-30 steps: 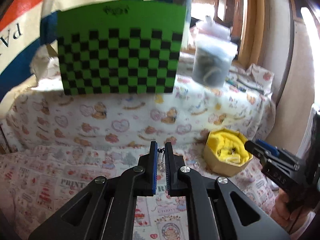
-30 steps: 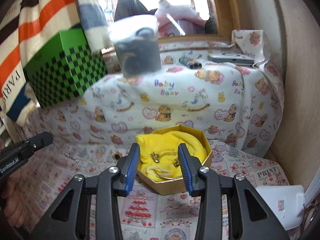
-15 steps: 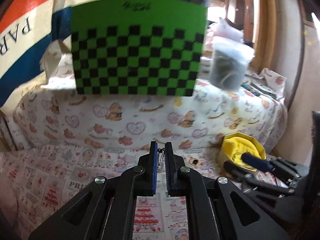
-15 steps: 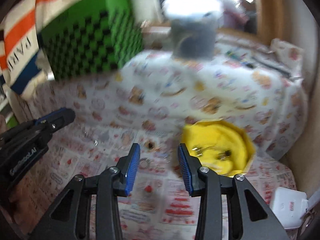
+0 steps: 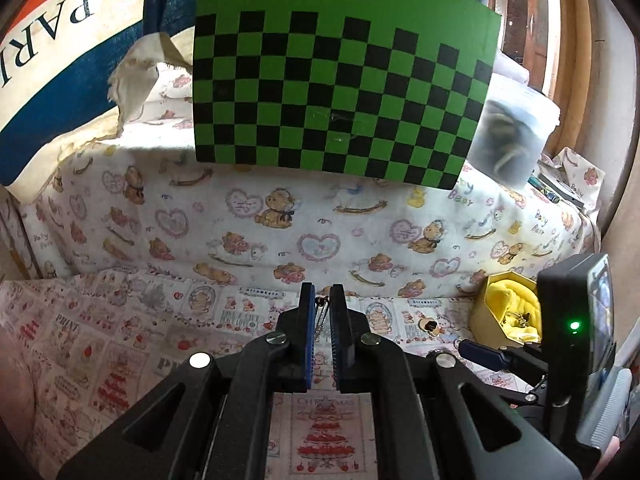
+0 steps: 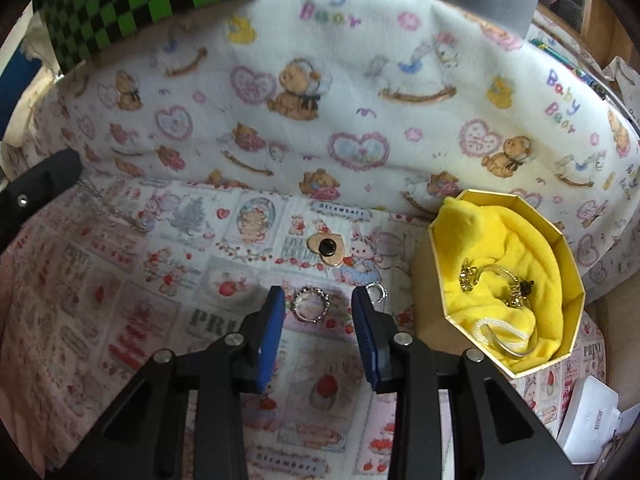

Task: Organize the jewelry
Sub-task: 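Grasp the silver ring with the right tool while the left tool holds the chain, then lower the chain and ring into the yellow-lined box and open both tools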

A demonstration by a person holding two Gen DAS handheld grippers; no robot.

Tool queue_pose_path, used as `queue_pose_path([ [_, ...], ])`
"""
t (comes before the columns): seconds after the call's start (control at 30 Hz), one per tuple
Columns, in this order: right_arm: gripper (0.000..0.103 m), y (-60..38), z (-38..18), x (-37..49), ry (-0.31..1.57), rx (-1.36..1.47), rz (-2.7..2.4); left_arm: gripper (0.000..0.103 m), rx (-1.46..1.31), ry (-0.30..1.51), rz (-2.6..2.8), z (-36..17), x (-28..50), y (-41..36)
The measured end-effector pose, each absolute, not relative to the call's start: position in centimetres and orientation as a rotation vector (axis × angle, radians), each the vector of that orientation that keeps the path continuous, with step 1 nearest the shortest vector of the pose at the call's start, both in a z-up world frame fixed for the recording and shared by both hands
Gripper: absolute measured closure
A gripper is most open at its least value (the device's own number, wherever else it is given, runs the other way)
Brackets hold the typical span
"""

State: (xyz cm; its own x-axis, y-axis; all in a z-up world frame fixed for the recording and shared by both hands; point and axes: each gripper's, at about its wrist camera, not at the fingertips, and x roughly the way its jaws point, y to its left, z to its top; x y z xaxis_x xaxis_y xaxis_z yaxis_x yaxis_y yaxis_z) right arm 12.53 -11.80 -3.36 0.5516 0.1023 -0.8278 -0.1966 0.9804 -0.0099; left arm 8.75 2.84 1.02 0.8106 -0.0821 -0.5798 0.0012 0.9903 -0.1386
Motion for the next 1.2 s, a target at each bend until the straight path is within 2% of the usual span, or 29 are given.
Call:
queue_pose_path([
  [0.13, 0.072, -11.5, -4.0, 12.7, 0.976, -0.117, 0.180, 0.097, -0.123, 0.629, -0.041, 0.8, 8.9, 2.6],
  [0.23, 0.085, -11.9, -4.2, 13.0, 0.984, -0.092, 0.205, 0.097, -0.120, 0.628, -0.041, 0.8, 8.9, 2.5],
  [0.57, 0.085, -15.5, -2.7, 9.3, 0.884, -0.012, 0.276, 0.097, -0.130, 0.625, -0.036, 1.0, 8.6, 2.7],
  [0.8, 0.085, -18.7, -1.1, 5.9, 0.727, 0.065, 0.306, 0.097, -0.063, 0.537, -0.019, 1.8, 7.3, 1.4],
  [1.03, 0.085, -20.7, 1.8, 3.8, 0.562, 0.073, 0.262, 0.097, -0.036, 0.339, 0.016, 3.8, 4.6, 0.9],
  [1.2, 0.085, -22.1, 3.2, 4.1, 0.510, 0.115, 0.233, 0.097, -0.026, 0.293, 0.022, 4.5, 3.8, 0.5],
])
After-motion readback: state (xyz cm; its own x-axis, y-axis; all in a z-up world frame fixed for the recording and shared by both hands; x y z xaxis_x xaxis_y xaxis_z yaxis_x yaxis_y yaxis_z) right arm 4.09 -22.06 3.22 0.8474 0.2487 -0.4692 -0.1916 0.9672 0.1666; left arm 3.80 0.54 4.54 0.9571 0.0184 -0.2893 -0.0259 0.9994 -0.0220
